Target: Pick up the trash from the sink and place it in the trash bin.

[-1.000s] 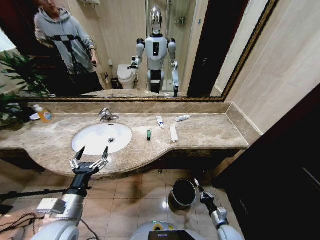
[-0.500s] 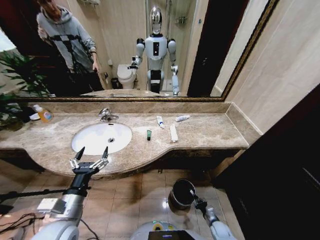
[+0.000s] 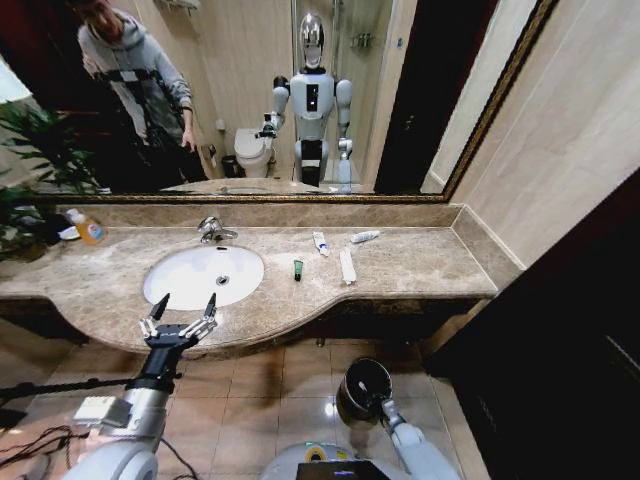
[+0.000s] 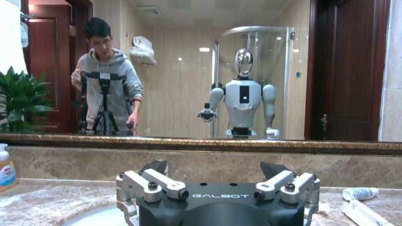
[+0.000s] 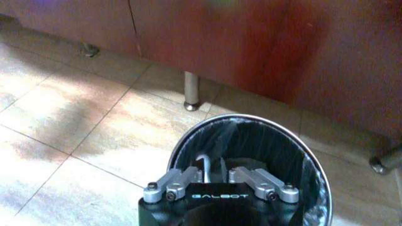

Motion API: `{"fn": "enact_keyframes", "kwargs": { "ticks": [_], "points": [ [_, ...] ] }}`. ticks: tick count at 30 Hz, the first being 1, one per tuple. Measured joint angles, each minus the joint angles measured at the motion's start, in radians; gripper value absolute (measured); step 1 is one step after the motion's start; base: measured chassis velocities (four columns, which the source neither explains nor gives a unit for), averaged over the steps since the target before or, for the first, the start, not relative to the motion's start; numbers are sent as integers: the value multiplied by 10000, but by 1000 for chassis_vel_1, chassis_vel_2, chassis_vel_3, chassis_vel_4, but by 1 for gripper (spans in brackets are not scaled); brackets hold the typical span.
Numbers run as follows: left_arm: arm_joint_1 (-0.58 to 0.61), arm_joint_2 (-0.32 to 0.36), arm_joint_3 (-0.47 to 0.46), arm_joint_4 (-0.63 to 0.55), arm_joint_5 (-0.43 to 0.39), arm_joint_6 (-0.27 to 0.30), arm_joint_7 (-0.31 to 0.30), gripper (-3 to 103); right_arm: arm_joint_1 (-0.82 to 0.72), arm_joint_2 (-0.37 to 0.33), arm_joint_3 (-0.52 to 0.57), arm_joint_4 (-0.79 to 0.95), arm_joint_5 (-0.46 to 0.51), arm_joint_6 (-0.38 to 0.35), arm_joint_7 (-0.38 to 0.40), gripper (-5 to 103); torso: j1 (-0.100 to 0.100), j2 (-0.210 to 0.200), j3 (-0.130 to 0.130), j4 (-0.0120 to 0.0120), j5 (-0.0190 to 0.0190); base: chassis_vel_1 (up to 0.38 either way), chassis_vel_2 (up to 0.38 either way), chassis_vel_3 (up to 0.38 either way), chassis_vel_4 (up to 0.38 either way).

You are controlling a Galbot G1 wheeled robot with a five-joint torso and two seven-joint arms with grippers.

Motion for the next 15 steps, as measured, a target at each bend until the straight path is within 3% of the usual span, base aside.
{"fn": "enact_keyframes", "kwargs": {
  "ticks": [5, 9, 15],
  "points": [
    [0, 0, 0, 0, 0, 0, 0, 100, 68, 14, 1, 61, -23, -67, 5, 30, 0, 0, 0, 0, 1, 0, 0, 0, 0],
    [0, 0, 0, 0, 0, 0, 0, 100, -7, -41, 41, 213, 37, -71, -16, 52, 0, 0, 0, 0, 2, 0, 0, 0, 0],
    [0, 0, 0, 0, 0, 0, 0, 100, -392, -59, 116, 749, 193, -42, 161, 68, 0, 0, 0, -1, 3, 0, 0, 0, 0]
  ]
}}
